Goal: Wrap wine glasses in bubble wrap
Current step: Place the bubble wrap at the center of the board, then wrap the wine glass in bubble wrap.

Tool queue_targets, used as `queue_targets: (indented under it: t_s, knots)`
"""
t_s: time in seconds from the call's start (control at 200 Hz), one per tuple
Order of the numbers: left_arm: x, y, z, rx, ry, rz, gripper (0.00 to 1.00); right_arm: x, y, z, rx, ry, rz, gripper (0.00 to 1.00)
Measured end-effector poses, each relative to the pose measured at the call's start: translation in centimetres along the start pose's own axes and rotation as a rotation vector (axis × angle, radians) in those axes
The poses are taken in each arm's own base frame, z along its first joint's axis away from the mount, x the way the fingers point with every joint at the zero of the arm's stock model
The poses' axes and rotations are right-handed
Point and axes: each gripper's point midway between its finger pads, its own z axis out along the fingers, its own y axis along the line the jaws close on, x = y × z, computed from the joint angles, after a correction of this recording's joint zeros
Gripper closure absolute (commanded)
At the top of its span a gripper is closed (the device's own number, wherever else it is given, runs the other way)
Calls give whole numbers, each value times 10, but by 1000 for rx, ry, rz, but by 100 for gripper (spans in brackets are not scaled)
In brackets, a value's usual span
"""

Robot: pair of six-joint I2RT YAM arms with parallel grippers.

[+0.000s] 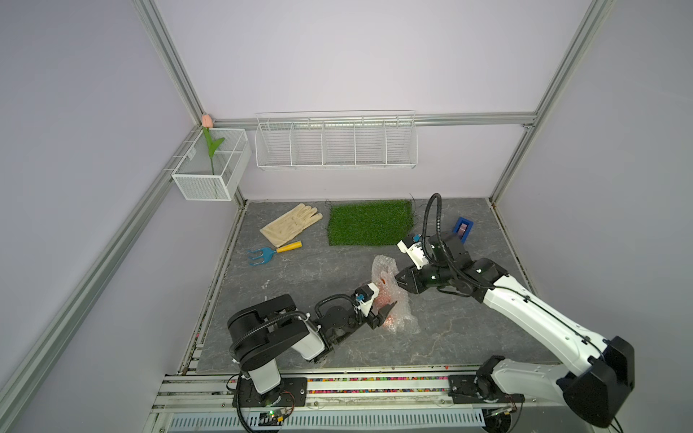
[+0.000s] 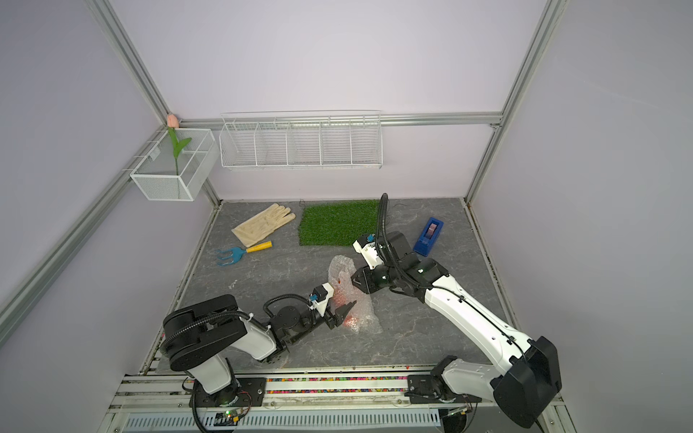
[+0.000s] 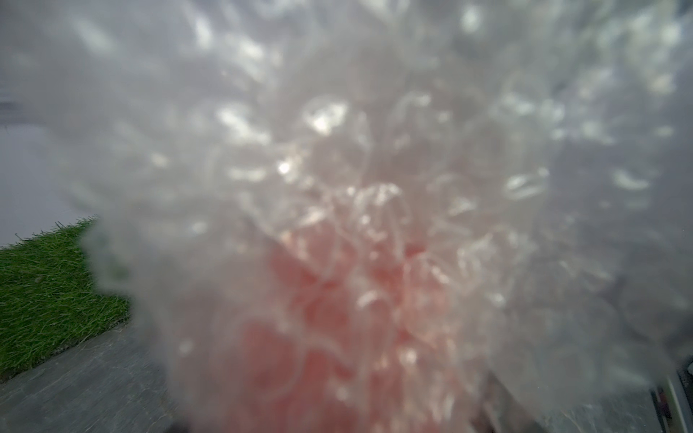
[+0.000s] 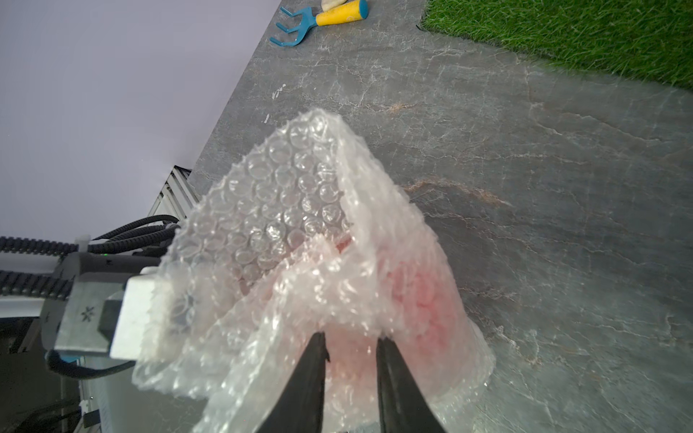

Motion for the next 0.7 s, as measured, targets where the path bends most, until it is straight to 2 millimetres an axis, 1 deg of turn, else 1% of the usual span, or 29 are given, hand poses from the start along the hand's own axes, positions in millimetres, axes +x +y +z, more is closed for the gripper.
queue_targets:
  t_s: [0.06, 0.135, 0.18, 0.225, 0.265, 0.305, 0.375, 0.47, 0.65, 0.7]
  knots:
    - [0, 0, -1, 0, 0, 2, 33, 1, 0, 4, 13, 20, -15, 74]
    - [-1, 0, -2, 0, -1, 4, 29, 3, -2, 11, 32, 54, -27, 74]
    - [-1, 0, -3, 0, 1, 7, 21, 6, -5, 16, 43, 75, -29, 74]
    - [0, 0, -4, 0, 8, 8, 9, 10, -7, 20, 49, 98, -26, 75]
    - [1, 0, -5, -2, 16, 8, 3, 13, -8, 23, 51, 110, -23, 76]
    - [2, 0, -7, -2, 26, 10, 0, 14, -9, 24, 53, 114, -25, 76]
    - [0, 0, -11, -1, 43, 14, 0, 15, -10, 24, 58, 117, -26, 77]
    - [-14, 0, -15, -1, 37, 18, 0, 19, -11, 26, 60, 125, -24, 77]
    - [-57, 4, -29, -19, -4, 23, 0, 21, -11, 26, 53, 119, -26, 77]
    - [-66, 4, -31, -17, 3, 31, 0, 20, -10, 26, 48, 114, -28, 77]
